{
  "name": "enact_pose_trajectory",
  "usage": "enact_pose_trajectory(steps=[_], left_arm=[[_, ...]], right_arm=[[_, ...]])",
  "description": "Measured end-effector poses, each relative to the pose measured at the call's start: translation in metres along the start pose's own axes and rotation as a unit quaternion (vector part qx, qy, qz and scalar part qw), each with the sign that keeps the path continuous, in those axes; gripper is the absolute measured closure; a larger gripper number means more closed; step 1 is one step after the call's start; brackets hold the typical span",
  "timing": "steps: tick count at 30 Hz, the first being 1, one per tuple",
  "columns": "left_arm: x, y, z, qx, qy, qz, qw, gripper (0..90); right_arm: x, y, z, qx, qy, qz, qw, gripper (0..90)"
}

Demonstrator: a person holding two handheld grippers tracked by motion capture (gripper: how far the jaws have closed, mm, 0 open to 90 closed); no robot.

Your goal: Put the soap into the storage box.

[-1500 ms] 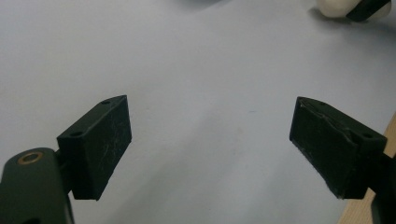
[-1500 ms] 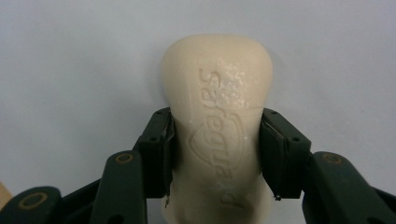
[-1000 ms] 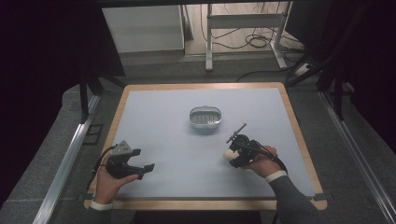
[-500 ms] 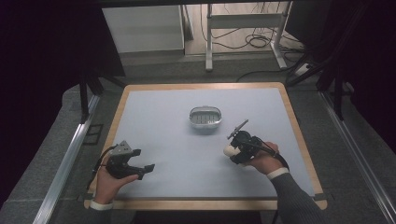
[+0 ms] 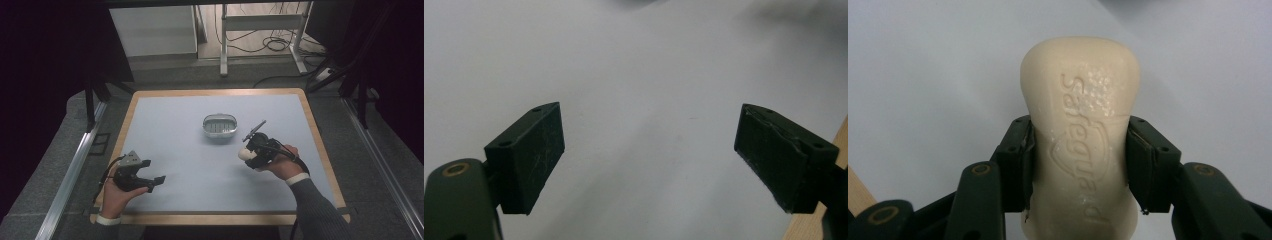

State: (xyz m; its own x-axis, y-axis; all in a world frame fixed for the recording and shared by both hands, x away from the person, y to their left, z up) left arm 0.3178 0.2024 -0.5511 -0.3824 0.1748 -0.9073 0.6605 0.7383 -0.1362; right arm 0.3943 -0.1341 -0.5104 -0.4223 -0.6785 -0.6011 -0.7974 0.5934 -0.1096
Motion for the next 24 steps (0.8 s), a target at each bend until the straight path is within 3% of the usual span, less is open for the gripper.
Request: enact_pose_trajectory(steps=[24], left_arm=[[0.000,0.001,0.000,-0.002,0.002,0.002,1.0000,13.2]], right_arm=[[-0.020,-0.013,0.007,-0.001,-0.008,0.007,0.9999,49.3]])
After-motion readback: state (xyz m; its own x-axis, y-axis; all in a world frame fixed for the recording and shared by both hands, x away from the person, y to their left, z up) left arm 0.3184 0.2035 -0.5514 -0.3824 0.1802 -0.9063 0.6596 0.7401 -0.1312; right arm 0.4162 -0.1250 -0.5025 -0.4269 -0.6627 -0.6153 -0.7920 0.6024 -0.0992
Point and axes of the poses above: each handheld gripper's, and its own axes: z roughly forward along the jaws, x roughly out of its underside, y roughly to its left, the point moved 8 cm from there along z, roughly forward along the jaws, and after that the axes turned 15 degrees about -y, right-handed, at the moved point
